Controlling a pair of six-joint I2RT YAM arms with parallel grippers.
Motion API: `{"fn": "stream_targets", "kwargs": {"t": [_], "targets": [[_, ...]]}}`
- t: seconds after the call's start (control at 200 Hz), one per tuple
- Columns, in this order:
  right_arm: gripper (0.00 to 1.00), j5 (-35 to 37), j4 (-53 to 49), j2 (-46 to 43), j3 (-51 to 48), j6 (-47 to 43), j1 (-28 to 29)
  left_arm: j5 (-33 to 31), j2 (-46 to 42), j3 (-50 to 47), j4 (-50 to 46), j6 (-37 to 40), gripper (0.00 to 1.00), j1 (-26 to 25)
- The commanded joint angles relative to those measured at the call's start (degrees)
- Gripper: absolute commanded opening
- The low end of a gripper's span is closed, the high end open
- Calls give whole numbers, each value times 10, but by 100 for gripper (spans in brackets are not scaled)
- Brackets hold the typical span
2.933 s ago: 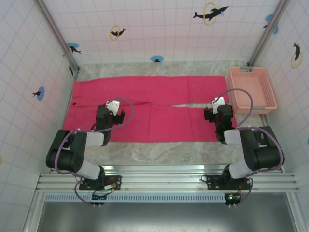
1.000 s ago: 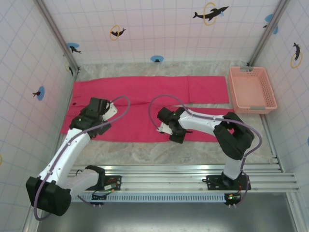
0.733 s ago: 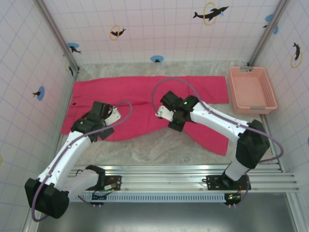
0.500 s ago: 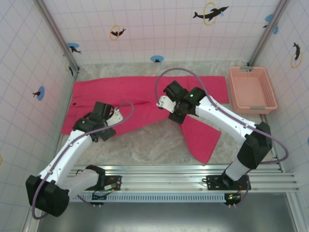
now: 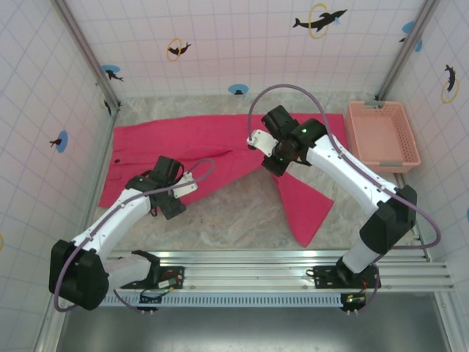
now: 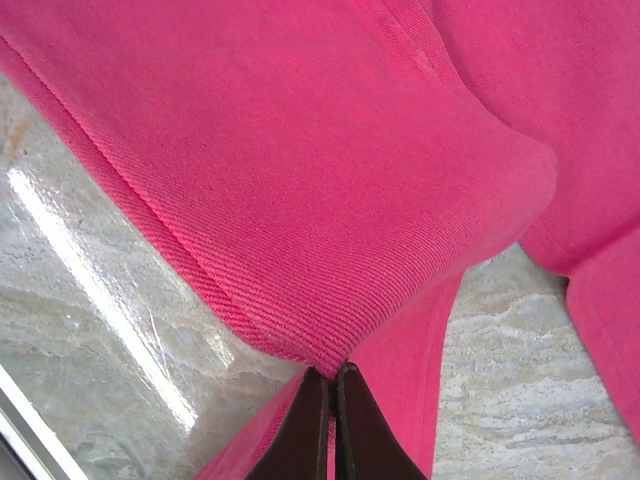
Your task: Roll up the long pants
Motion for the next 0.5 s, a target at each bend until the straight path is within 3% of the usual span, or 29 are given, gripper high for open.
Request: {"fn": "stream_targets", "kwargs": {"t": [0.0,0.24,0.495], "targets": [[0,-29,-8,-3,38,22,-19,36,0,-9,12,-8,98,-7],[0,-66,-5,-2,58,32,-42,34,14,-26,29,-4,98,-9],[0,-89,-4,-15,61,33,-54,8,112,9,43,-38,94,-9]]}}
